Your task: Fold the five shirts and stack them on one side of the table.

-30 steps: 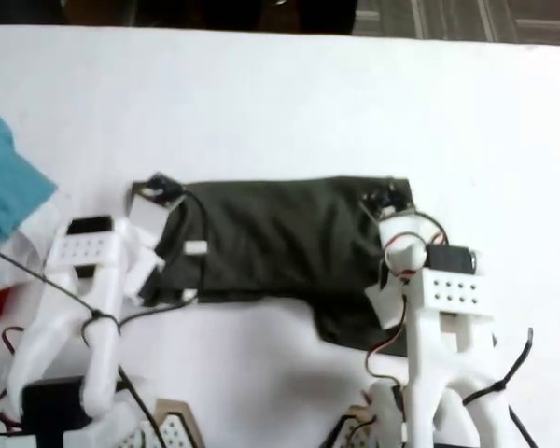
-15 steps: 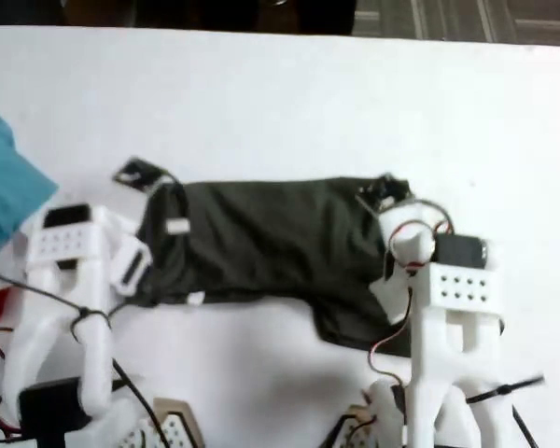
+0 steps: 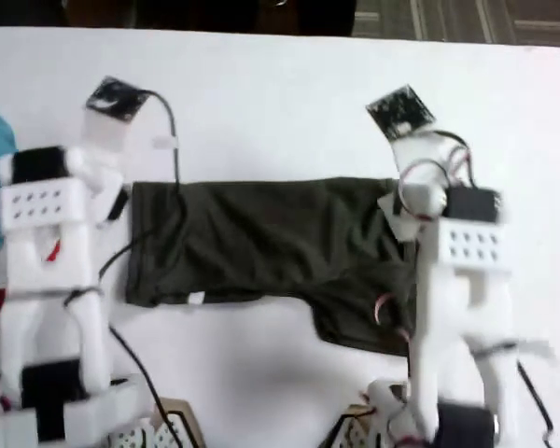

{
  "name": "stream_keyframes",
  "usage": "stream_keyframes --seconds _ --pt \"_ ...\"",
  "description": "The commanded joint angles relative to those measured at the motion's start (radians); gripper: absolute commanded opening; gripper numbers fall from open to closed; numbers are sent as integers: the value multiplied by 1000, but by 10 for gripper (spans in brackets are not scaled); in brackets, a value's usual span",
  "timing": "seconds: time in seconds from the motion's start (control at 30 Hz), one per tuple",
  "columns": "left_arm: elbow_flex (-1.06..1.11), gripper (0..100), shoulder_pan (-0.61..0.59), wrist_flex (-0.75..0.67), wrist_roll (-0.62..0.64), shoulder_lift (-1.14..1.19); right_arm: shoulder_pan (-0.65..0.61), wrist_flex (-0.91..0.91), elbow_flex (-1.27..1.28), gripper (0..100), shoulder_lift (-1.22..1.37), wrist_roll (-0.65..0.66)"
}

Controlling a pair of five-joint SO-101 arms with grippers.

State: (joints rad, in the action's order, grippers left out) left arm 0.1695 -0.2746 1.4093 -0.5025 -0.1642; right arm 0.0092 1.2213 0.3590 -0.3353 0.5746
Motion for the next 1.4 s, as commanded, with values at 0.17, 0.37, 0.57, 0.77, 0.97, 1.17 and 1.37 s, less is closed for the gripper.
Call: stream_keyframes --seconds 0.17,0.37,0.57,0.77,0.97,1.17,1.37 --pt "-289 25 52 -150 118 491 -93 -145 -219 26 438 -87" --pt "-492 25 46 -137 120 767 -85 -145 -381 26 674 -84" --pt "-644 25 17 -135 114 927 -28 -143 -528 26 883 -78" --pt "-891 24 -35 -61 114 1069 28 -133 -718 26 1038 -78" --pt "-1224 24 -34 41 115 1246 -5 -77 -957 26 1173 -81" --pt "-1546 24 -34 253 120 1369 -16 136 -1214 26 1250 -87" --pt "-1807 24 -35 382 120 1361 -13 361 -1473 26 1250 -87"
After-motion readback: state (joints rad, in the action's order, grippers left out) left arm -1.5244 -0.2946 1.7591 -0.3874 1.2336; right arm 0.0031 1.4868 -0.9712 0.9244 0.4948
